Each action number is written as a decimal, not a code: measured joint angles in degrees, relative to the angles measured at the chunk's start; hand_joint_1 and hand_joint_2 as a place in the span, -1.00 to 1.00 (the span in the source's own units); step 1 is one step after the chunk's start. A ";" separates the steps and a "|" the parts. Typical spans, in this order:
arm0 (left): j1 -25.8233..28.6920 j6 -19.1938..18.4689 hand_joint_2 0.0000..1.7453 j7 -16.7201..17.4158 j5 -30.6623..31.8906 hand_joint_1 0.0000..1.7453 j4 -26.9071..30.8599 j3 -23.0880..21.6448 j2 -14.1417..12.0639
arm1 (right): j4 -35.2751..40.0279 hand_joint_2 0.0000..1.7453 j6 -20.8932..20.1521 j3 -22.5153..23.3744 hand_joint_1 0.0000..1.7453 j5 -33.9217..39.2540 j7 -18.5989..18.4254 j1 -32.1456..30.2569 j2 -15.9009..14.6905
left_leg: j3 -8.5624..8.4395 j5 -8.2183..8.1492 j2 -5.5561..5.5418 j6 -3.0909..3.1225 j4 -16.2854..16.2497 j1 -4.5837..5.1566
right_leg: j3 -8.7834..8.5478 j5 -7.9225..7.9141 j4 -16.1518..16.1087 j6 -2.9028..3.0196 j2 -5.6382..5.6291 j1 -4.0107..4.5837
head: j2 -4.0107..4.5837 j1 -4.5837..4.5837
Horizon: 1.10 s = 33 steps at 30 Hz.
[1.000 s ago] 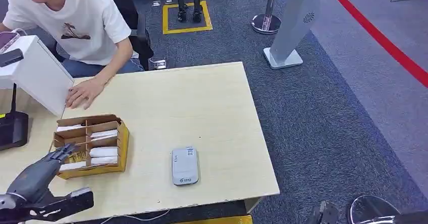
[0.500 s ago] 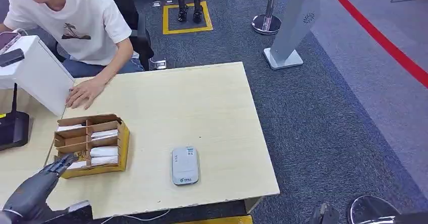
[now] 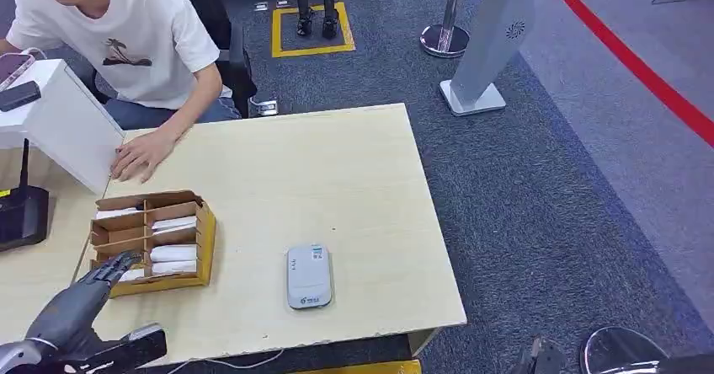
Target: Pass the card to the sensor for recognition and then transmit it.
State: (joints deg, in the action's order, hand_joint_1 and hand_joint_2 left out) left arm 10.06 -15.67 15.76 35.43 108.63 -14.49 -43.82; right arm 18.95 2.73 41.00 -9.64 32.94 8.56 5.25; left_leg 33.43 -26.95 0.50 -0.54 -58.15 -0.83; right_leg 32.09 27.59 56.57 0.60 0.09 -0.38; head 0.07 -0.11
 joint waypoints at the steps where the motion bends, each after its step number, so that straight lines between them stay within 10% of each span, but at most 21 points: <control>1: -0.39 -0.28 1.00 -0.31 0.13 -1.00 -0.52 -0.07 0.43 | 0.00 -1.00 0.02 0.00 -1.00 -0.02 -0.02 0.00 0.00 | 0.00 0.00 0.00 0.00 0.00 -0.01 | 0.00 0.00 0.00 0.00 0.00 0.00 | -0.02 -0.02; 33: -10.94 -4.04 1.00 -3.54 -0.81 -1.00 -10.14 -2.80 4.59 | -0.15 -1.00 -0.28 0.00 -1.00 -1.38 -0.52 0.14 0.00 | 0.00 0.01 0.00 0.00 -0.01 0.00 | 0.01 -0.01 0.00 0.00 -0.01 0.00 | -0.02 0.00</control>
State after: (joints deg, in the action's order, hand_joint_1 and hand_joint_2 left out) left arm -0.89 -19.72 12.22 34.62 98.49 -17.29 -39.23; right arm 18.80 2.45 41.00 -11.02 32.41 8.70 5.25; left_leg 33.43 -26.94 0.50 -0.54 -58.16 -0.84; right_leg 32.10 27.58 56.57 0.60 0.09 -0.38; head 0.04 -0.11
